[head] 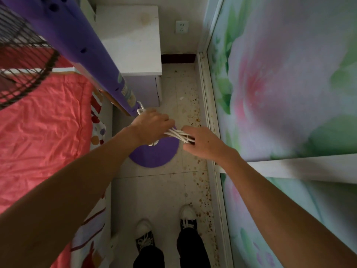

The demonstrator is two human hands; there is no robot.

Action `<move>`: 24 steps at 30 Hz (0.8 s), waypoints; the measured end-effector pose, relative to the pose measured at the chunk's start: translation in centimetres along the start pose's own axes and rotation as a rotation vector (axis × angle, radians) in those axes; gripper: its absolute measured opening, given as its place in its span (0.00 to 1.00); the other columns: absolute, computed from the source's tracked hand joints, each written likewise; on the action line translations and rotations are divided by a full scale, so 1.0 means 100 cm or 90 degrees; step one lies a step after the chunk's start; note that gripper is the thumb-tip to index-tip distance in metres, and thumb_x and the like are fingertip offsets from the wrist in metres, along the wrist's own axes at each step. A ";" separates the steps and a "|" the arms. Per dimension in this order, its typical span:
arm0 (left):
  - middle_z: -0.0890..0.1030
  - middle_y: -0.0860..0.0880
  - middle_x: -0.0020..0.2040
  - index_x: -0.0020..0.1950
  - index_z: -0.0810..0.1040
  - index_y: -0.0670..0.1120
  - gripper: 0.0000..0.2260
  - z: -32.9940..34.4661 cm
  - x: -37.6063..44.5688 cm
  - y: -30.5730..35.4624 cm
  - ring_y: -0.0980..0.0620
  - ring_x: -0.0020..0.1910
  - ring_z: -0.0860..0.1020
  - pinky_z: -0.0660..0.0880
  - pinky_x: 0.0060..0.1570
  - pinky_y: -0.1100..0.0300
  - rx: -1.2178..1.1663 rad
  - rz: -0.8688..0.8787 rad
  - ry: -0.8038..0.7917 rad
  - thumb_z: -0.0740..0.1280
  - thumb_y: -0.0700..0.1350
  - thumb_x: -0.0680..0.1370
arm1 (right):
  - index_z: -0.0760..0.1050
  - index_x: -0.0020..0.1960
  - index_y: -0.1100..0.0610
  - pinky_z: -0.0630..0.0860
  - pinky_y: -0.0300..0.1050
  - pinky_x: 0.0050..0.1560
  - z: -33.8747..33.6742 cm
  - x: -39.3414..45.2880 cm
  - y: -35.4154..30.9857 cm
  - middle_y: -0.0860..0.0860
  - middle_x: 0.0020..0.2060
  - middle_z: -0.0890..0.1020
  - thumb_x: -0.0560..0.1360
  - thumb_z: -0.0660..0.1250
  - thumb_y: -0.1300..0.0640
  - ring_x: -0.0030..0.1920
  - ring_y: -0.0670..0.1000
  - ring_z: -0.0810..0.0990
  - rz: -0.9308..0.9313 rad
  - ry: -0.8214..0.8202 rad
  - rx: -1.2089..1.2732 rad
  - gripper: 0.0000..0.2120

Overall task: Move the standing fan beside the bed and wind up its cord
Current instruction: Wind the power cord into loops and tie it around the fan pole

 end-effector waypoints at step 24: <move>0.81 0.44 0.30 0.36 0.79 0.43 0.07 -0.006 -0.022 -0.015 0.42 0.29 0.79 0.76 0.45 0.48 -0.183 -0.083 0.236 0.75 0.39 0.71 | 0.83 0.52 0.63 0.77 0.46 0.46 -0.028 0.020 0.003 0.58 0.42 0.84 0.74 0.60 0.66 0.42 0.54 0.81 0.110 0.002 0.529 0.14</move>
Point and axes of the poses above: each hand's wrist, its own x-axis towards the middle knuckle, its own z-axis out of the palm, y = z × x, the point moved 5 cm from there along x, towards the middle knuckle
